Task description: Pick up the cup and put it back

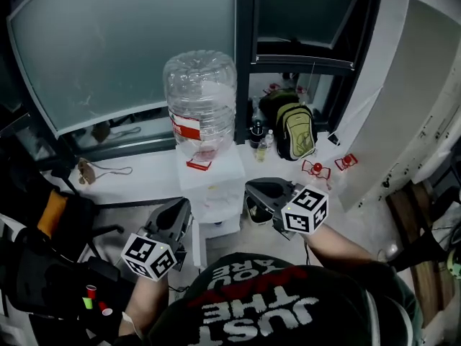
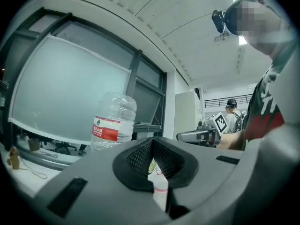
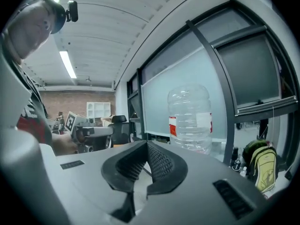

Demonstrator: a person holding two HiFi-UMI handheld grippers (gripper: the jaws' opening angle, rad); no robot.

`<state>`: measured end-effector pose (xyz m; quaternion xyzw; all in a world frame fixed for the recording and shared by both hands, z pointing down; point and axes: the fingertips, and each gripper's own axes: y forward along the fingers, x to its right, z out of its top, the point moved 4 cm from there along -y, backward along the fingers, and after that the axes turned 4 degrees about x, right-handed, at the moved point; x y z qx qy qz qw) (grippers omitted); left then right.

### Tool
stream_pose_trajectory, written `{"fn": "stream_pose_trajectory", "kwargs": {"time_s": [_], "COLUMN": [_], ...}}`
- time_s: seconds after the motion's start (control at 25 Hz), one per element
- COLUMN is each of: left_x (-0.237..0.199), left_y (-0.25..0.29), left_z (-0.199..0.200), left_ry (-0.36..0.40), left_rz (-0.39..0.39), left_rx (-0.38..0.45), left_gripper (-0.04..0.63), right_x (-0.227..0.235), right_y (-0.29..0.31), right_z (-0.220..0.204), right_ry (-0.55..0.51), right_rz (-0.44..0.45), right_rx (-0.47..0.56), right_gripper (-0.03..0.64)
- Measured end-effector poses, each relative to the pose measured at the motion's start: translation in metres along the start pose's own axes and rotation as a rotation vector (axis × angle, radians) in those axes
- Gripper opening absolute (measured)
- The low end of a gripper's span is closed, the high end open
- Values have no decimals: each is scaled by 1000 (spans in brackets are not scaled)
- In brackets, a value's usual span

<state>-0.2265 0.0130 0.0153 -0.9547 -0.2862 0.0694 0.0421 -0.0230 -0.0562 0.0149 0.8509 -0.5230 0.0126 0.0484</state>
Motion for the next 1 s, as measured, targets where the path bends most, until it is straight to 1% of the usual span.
{"fn": "stream_pose_trajectory", "kwargs": {"time_s": [0.2,0.4,0.64,0.8,1.0], "left_x": [-3,-4,-2,-4,-5], "left_y": [-3,-3,0,-3,-6], "left_z": [-3,-5,-5,-7,-11], "left_ry": [19,10,12,-5,-7], "left_rz": [-3,-8,-15,-6,-12], "left_rx": [-4,-4,-5,-4,-10], "left_gripper": [8,8,8,8,8], "right_x": [3,2,4,3,1], "right_y": [6,6,6,7,8], "right_z": [3,4,2,1,-1], "right_ry": [-36,-55,-52,-51,-47], "right_rz": [-11,-12,-14,-14,-13], "right_rx": [-11,-18,-22,-21,-21], "right_gripper": [32,32,32,32,32]}}
